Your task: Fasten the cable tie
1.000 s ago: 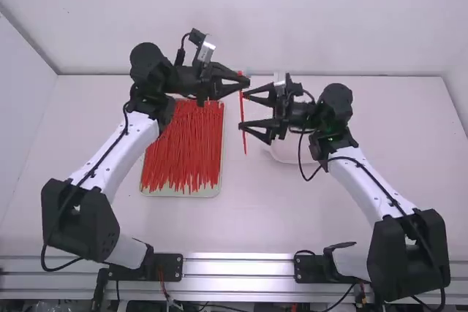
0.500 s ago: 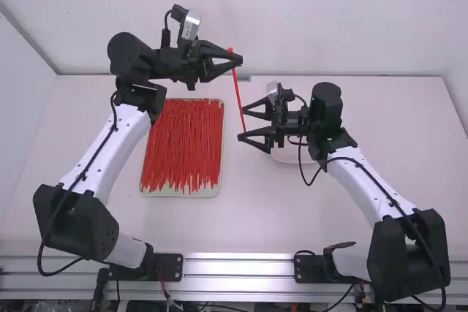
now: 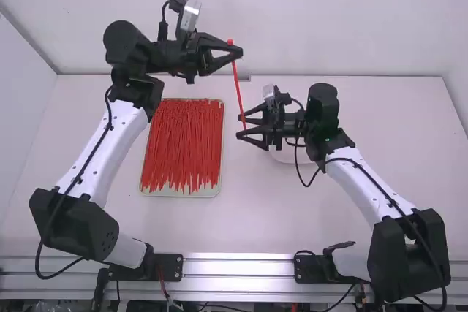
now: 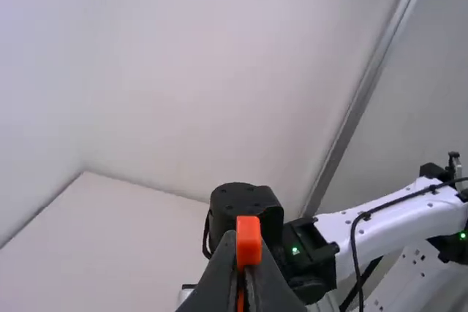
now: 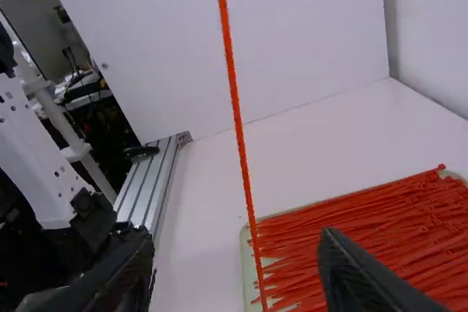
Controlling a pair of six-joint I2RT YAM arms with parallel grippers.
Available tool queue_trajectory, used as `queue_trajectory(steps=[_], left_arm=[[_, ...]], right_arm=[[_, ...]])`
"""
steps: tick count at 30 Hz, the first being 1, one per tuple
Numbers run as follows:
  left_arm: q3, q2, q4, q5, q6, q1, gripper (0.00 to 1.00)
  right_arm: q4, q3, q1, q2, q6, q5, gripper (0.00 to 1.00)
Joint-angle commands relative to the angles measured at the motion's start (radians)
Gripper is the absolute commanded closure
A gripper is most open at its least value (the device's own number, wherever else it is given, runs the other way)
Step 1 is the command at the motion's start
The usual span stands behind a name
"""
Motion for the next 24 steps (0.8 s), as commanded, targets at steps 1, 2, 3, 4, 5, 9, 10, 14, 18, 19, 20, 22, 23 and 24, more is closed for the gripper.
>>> queue_trajectory(steps=[1, 2, 3, 4, 5, 9, 10, 14, 18, 19, 20, 22, 23, 24], left_arm=[[0.023, -0.003, -0.002, -0.021, 0.025, 0.005, 0.98], [0.023, -0.003, -0.002, -0.022, 0.025, 0.005, 0.98], [0.023, -0.003, 0.001, -0.021, 0.024, 0.005, 0.98], [0.023, -0.003, 0.007, -0.019, 0.024, 0.005, 0.98], [0.023, -0.003, 0.005, -0.021, 0.025, 0.005, 0.98], [0.023, -0.003, 0.005, -0.022, 0.024, 0.005, 0.98], [0.023, -0.003, 0.005, -0.019, 0.025, 0.005, 0.98], [0.023, -0.003, 0.001, -0.009, 0.034, 0.005, 0.67], [0.023, -0.003, -0.023, 0.011, 0.083, 0.005, 0.01], [0.023, -0.003, -0.029, 0.016, 0.097, 0.005, 0.01], [0.023, -0.003, -0.033, 0.016, 0.104, 0.005, 0.01], [0.023, -0.003, -0.066, 0.012, 0.144, 0.005, 0.01], [0.023, -0.003, -0.087, 0.011, 0.177, 0.006, 0.01], [0.023, -0.003, -0.093, 0.011, 0.187, 0.008, 0.01]], right_arm=[[0.001, 0.032, -0.003, 0.004, 0.001, -0.010, 0.58], [0.002, 0.032, -0.004, 0.004, 0.001, -0.010, 0.73], [0.002, 0.032, -0.004, 0.004, 0.003, -0.010, 0.87], [0.002, 0.032, -0.004, 0.004, 0.017, -0.008, 1.00], [0.005, 0.032, -0.004, 0.004, 0.029, -0.005, 1.00], [0.004, 0.032, -0.004, 0.004, 0.007, -0.014, 1.00], [0.004, 0.032, -0.004, 0.004, -0.016, -0.013, 1.00], [0.029, 0.032, -0.004, 0.004, -0.026, -0.001, 1.00], [0.093, 0.034, -0.026, 0.004, 0.047, -0.002, 1.00], [0.101, 0.034, -0.034, 0.004, 0.053, -0.003, 1.00], [0.108, 0.034, -0.039, 0.004, 0.054, -0.003, 1.00], [0.121, 0.034, -0.056, 0.004, 0.071, 0.000, 1.00], [0.141, 0.034, -0.069, 0.004, 0.098, 0.002, 1.00], [0.146, 0.034, -0.072, 0.004, 0.108, 0.001, 1.00]])
